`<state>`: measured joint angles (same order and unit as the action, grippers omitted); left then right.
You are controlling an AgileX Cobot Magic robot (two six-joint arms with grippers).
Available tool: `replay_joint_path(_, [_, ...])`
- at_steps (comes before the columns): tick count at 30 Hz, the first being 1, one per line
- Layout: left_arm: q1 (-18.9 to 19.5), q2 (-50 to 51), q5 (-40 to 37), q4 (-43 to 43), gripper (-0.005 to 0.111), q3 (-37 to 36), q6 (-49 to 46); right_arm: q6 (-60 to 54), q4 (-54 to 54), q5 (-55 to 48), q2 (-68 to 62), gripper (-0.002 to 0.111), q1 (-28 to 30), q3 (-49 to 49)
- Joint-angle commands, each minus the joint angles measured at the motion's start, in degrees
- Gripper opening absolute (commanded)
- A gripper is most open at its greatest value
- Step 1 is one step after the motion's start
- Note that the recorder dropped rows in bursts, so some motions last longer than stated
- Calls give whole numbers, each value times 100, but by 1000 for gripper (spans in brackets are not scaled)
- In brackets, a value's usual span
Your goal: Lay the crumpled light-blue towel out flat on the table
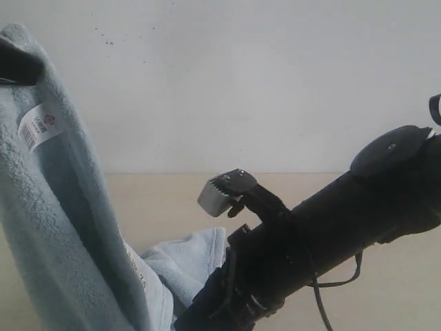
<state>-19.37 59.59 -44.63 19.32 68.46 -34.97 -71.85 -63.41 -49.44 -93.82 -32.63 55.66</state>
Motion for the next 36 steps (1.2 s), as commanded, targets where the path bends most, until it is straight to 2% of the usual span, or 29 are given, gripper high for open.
replay_joint_path(1, [15,-10,111,-8,4,-27,68,82,295,539,64,45,-127,-30])
replay_joint_path(7, [15,-10,305,-503,4,-27,421,849,984,2083,27,45,-103,-30])
replay_joint_path(12, [15,-89,523,-2130,4,-27,2065,1122,984,2755,-214,45,-103,-30])
replay_joint_path(16, [24,-205,331,-2750,4,-27,2400,1197,984,3071,-604,44,-91,86])
replay_joint_path(21, [24,-423,-1,-2825,4,-27,2483,1531,984,3021,-1222,44,201,585])
replay_joint_path(27, [24,-745,-231,-2825,4,-77,2493,1889,984,1734,-1860,44,627,1661])
replay_joint_path(36, [24,-1220,-276,-2864,4,-459,2509,2303,1045,1527,-2654,44,641,2687])
